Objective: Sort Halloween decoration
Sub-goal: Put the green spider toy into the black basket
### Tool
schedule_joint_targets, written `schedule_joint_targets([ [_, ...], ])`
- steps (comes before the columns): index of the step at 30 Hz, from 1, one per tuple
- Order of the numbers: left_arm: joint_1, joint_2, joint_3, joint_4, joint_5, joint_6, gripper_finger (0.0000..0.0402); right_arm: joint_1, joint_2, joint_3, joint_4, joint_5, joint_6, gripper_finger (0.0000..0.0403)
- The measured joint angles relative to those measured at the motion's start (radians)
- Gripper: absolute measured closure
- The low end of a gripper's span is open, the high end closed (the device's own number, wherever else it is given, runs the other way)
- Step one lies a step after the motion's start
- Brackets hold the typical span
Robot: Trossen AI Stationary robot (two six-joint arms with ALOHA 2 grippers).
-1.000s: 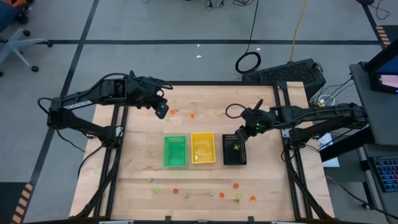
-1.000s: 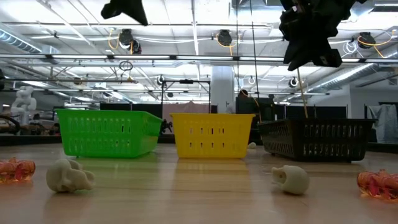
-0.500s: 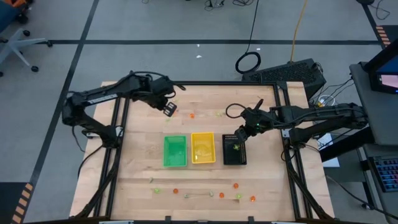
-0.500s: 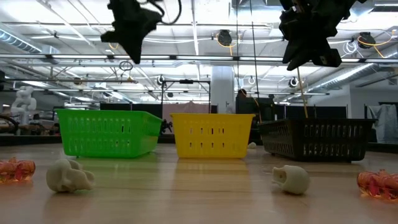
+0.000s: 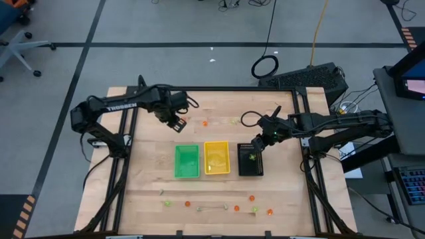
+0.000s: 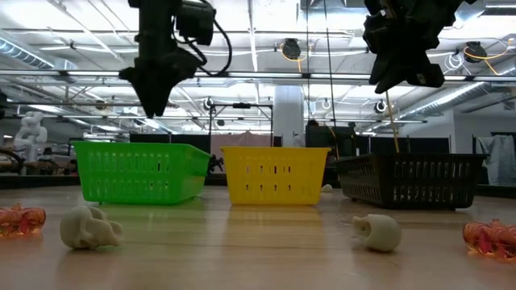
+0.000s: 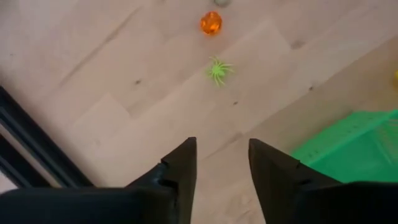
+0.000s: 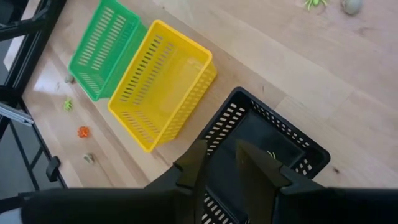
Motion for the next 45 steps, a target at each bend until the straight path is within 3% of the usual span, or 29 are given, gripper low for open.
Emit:
schedule_joint_targets([
  [7, -0.003, 0.000, -0.116, 0.114, 0.040, -0.027, 0.0247, 0.000, 0.000, 0.000, 0.000, 0.003, -0.006, 0.0328],
  [30, 0.013, 0.016, -0.359, 0.509, 0.039, -0.231, 0.0246, -0.005, 0.001, 0.000, 0.024, 0.134, -0.010, 0.0328],
  [45, 0.032, 0.156, -0.376, 0.594, 0.029, -0.212, 0.0246, -0.010, 0.001, 0.000, 0.023, 0.131, -0.015, 0.0328],
])
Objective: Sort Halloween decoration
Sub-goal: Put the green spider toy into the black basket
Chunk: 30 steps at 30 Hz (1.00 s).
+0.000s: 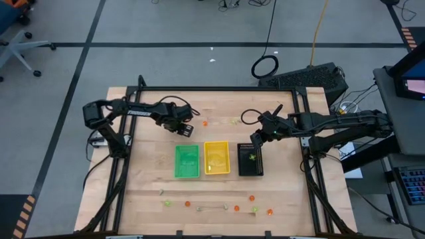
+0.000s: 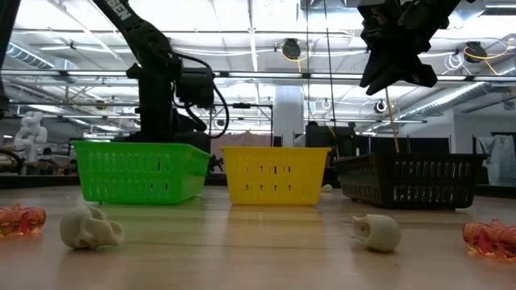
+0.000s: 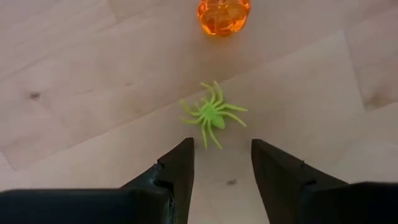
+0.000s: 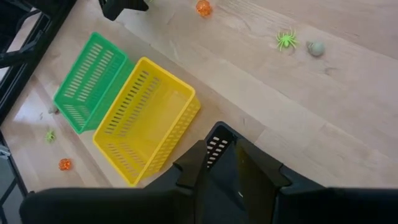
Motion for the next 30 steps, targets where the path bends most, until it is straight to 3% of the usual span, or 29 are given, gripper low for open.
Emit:
schedule_joint_targets([
  [19, 0.003, 0.010, 0.000, 0.013, 0.008, -0.026, 0.0250, 0.000, 0.000, 0.000, 0.000, 0.000, 0.000, 0.0328],
  [30, 0.026, 0.010, 0.000, 0.013, 0.013, -0.025, 0.0324, 0.000, 0.000, 0.000, 0.000, 0.000, 0.000, 0.0328],
])
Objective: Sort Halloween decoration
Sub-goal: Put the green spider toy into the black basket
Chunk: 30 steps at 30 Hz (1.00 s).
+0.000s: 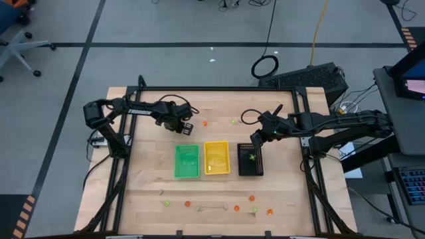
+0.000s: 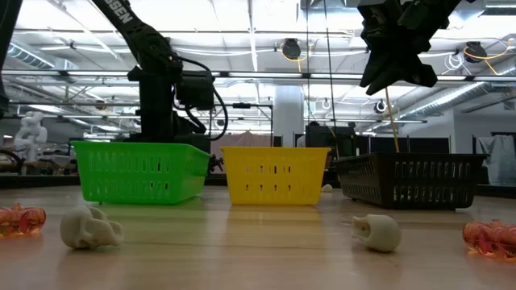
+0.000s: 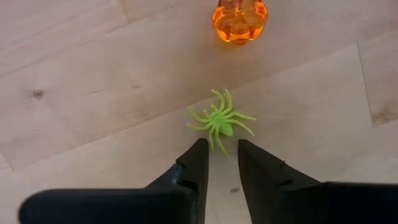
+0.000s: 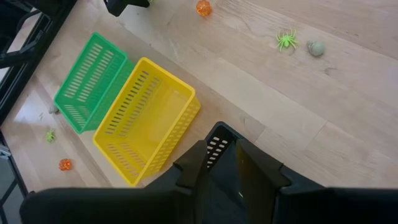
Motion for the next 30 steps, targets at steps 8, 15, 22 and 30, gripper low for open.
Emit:
schedule_joint_targets([
  [8, 0.000, 0.001, 0.000, 0.049, 0.000, 0.001, 0.0343, 0.000, 0.000, 0.000, 0.000, 0.000, 0.000, 0.0328],
  [15, 0.000, 0.009, 0.000, 0.065, -0.002, 0.003, 0.0347, 0.000, 0.000, 0.000, 0.000, 0.000, 0.000, 0.0328],
  [22, 0.000, 0.017, 0.001, 0.083, -0.006, 0.036, 0.0397, 0.000, 0.000, 0.000, 0.000, 0.000, 0.000, 0.0328],
  [30, 0.001, 0.015, 0.001, 0.079, 0.038, 0.080, 0.0401, 0.000, 0.000, 0.000, 0.000, 0.000, 0.000, 0.0328],
])
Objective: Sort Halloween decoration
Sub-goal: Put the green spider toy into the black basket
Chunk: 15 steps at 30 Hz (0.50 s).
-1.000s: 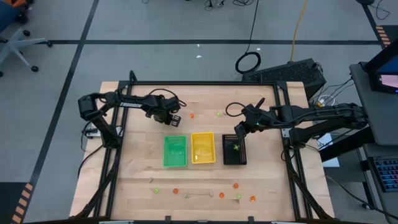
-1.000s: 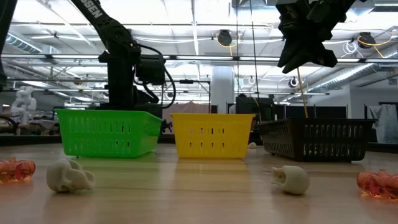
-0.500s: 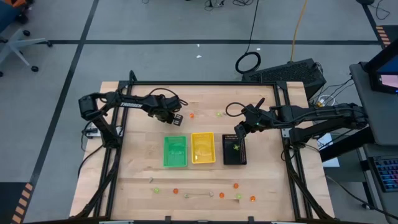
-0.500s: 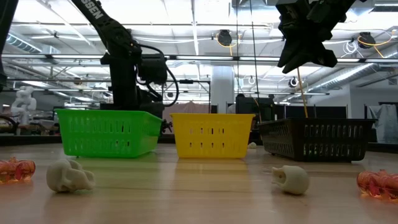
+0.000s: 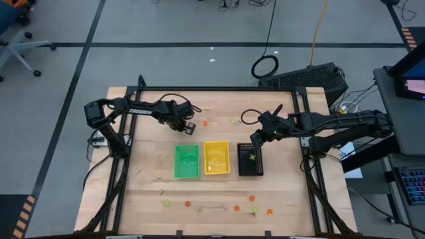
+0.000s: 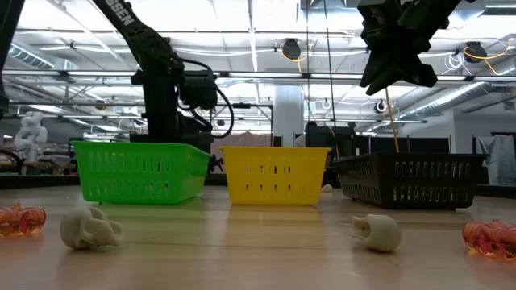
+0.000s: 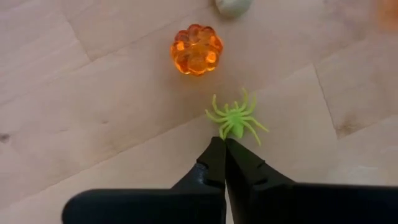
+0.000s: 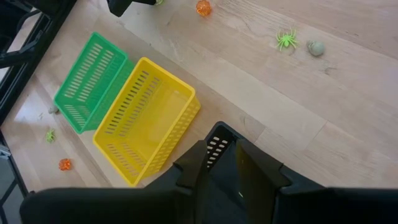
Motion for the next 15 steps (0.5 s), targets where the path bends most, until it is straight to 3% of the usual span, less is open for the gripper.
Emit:
schedule_joint_targets([
  [15, -0.002, -0.209, -0.002, -0.003, 0.189, 0.026, 0.0401, 0.000, 0.000, 0.000, 0.000, 0.025, -0.021, 0.0328],
])
